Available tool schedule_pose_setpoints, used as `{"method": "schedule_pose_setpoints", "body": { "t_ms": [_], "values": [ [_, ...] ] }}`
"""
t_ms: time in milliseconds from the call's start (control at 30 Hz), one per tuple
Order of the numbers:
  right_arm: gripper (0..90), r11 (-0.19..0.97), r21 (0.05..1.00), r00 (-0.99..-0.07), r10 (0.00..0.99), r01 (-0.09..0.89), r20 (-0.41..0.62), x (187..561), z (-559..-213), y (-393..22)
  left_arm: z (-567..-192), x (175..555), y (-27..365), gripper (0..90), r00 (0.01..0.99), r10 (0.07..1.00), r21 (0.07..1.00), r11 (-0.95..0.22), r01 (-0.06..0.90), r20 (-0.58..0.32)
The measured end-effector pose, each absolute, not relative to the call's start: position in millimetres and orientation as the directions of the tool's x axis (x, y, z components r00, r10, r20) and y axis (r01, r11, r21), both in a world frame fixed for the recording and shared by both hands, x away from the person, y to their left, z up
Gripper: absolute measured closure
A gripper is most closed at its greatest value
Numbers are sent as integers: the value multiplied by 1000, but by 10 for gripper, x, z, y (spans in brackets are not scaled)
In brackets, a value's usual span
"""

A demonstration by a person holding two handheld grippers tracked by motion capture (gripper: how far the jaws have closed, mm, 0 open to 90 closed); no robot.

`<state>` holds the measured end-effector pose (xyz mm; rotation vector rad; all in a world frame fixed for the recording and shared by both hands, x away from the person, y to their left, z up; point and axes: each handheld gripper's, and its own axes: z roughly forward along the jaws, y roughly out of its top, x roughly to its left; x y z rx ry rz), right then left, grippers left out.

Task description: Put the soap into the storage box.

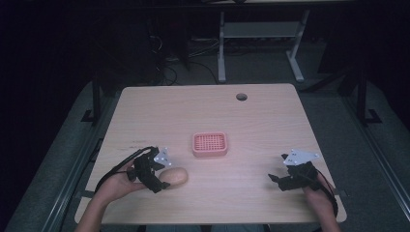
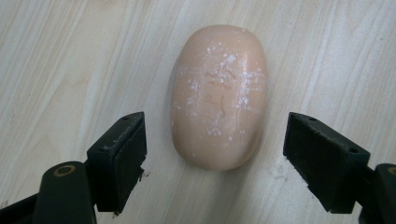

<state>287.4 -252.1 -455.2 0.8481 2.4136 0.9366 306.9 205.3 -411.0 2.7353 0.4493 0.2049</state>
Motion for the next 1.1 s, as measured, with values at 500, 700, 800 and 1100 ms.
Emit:
{"method": "schedule_pose_setpoints", "body": {
  "t_ms": [500,700,800,1100],
  "values": [
    [140,586,712,-729,667,387,-152,2875,-4550,-2524,-4204,3180,1951,212,944,328,347,-891,293,45],
    [140,589,711,-732,664,384,-154,2877,-4552,-2522,-4236,3211,1908,212,947,321,336,-895,292,31],
    [140,587,713,-732,664,384,-153,2877,-4550,-2525,-4248,3224,1888,213,949,315,327,-900,289,29],
    [140,586,714,-731,665,384,-152,2876,-4550,-2524,-4291,3251,1856,212,951,310,309,-906,289,21]
  ]
}}
